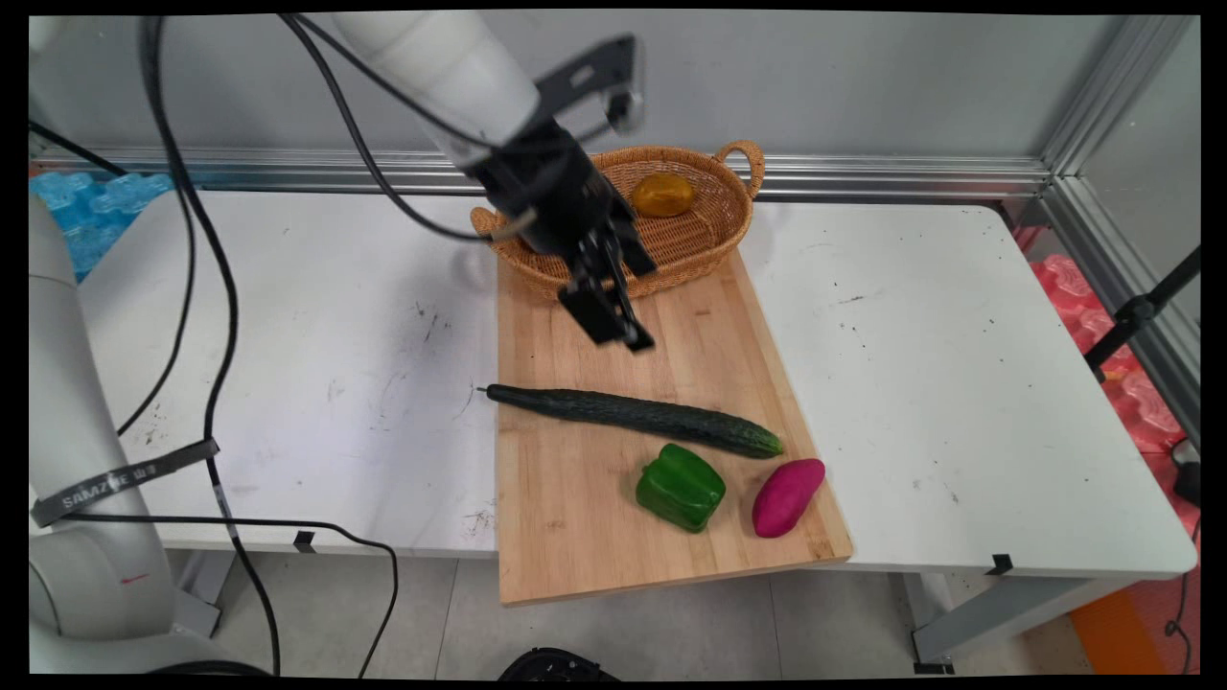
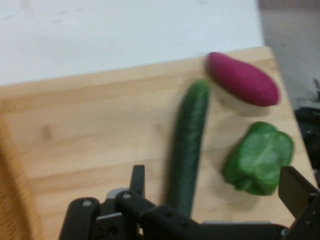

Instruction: Pick up the potato from the vegetable basket

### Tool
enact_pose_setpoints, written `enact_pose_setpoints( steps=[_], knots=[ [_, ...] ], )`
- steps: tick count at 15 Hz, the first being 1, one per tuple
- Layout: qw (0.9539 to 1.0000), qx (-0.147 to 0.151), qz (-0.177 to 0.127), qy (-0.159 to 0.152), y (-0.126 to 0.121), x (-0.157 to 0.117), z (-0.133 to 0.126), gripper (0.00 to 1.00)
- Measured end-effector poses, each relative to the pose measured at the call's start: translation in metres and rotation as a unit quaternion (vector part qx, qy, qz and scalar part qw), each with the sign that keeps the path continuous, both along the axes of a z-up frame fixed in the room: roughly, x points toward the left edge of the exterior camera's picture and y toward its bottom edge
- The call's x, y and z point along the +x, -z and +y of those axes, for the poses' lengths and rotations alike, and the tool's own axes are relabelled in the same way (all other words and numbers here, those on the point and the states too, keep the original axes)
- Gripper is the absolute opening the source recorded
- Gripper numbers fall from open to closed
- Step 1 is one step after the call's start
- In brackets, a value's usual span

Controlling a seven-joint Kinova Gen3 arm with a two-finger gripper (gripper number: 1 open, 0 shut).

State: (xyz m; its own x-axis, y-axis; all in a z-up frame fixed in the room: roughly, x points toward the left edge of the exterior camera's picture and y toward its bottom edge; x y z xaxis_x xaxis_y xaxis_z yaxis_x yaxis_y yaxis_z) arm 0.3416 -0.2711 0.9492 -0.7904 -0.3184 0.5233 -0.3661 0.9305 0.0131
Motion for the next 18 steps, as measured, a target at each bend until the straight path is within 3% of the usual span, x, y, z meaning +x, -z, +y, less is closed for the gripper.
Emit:
enact_pose_setpoints(
  steps=[4,8,11,18],
  knots=[
    [0.9960,-0.007,0.000,-0.089,-0.021,0.034,-0.015,1.00],
    [0.9871,-0.028,-0.002,-0.158,-0.030,0.060,-0.043,1.00],
    [0.9835,-0.045,-0.014,-0.175,-0.026,0.071,-0.069,1.00],
    [0.9814,-0.067,-0.044,-0.175,0.013,0.073,-0.141,1.00]
  ],
)
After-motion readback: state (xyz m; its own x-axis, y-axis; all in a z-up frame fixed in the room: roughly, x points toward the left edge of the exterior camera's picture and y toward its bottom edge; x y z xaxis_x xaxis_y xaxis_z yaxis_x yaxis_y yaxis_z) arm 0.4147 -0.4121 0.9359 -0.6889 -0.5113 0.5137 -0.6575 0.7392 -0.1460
